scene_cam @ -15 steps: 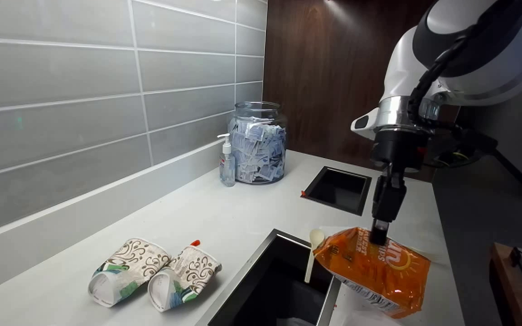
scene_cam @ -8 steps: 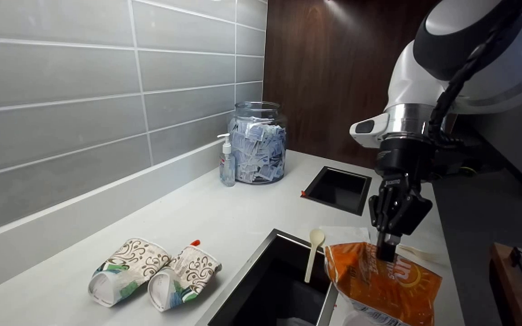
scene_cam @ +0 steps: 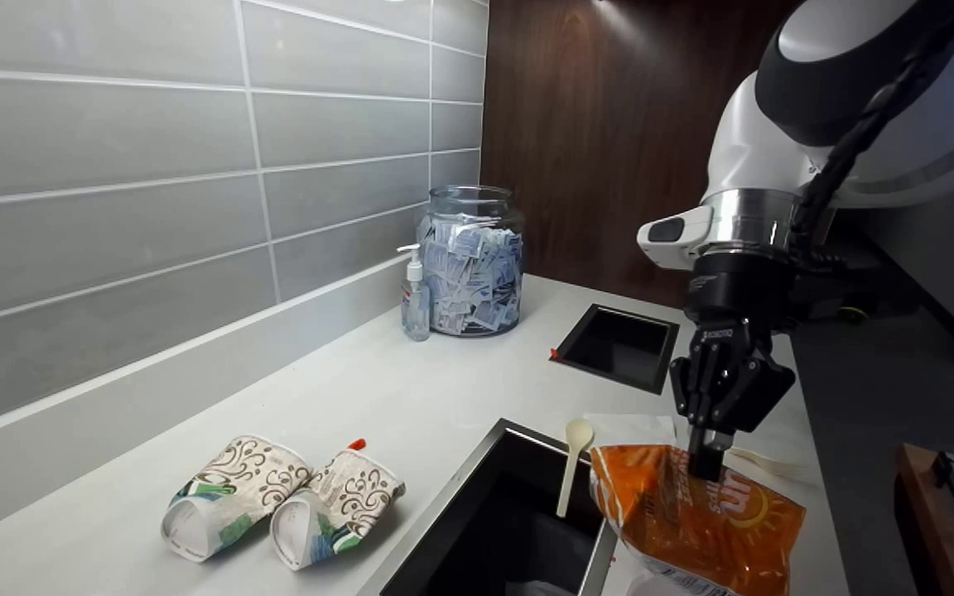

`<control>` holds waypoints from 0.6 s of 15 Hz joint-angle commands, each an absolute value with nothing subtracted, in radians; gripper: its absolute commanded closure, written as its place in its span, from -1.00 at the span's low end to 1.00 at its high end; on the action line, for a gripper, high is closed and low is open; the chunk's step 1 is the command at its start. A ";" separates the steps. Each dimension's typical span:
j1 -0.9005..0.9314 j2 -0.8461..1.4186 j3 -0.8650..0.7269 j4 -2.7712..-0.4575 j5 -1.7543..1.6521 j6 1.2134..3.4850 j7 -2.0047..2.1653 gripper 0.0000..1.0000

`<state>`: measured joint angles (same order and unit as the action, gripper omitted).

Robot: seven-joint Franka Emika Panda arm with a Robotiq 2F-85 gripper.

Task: Put some snacks on the white plate from the pack

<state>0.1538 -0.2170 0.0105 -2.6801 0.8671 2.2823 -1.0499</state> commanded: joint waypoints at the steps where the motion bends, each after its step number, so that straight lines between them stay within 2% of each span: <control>1: 0.157 -0.223 0.024 -2.688 0.878 2.276 -1.162 1.00; 9: 0.163 -0.242 0.029 -2.705 0.936 2.273 -1.434 1.00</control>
